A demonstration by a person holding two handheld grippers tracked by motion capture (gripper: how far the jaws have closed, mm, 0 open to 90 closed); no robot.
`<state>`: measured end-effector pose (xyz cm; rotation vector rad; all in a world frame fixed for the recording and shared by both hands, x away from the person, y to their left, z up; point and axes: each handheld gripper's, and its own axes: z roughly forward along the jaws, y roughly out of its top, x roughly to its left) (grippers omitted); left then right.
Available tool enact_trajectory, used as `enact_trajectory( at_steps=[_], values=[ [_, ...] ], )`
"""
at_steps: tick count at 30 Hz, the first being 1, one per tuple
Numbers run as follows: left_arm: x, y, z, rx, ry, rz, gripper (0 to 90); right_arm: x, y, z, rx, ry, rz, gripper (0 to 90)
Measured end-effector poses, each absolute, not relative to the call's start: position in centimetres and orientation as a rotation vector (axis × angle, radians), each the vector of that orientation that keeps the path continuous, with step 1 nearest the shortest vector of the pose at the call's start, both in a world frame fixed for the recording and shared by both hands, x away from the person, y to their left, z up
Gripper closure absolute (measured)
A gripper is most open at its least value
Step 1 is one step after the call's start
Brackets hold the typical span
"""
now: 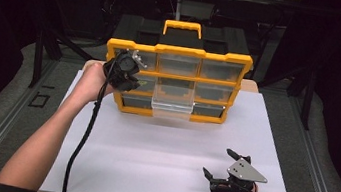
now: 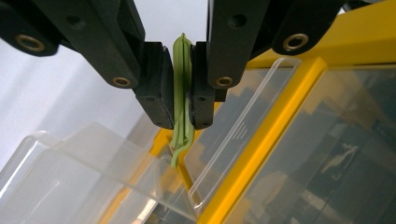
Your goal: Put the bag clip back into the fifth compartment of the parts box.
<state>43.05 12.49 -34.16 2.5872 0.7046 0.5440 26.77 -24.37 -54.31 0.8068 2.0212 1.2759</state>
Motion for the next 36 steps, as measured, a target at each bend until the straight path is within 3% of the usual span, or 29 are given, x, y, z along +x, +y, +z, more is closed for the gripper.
enact_trajectory(
  at_steps=[36],
  values=[
    [42.8, 8.4, -32.2, 2.595, 0.578, 0.562, 80.3, 26.7, -24.4, -54.3, 0.811, 2.024, 1.275, 1.4]
  ],
)
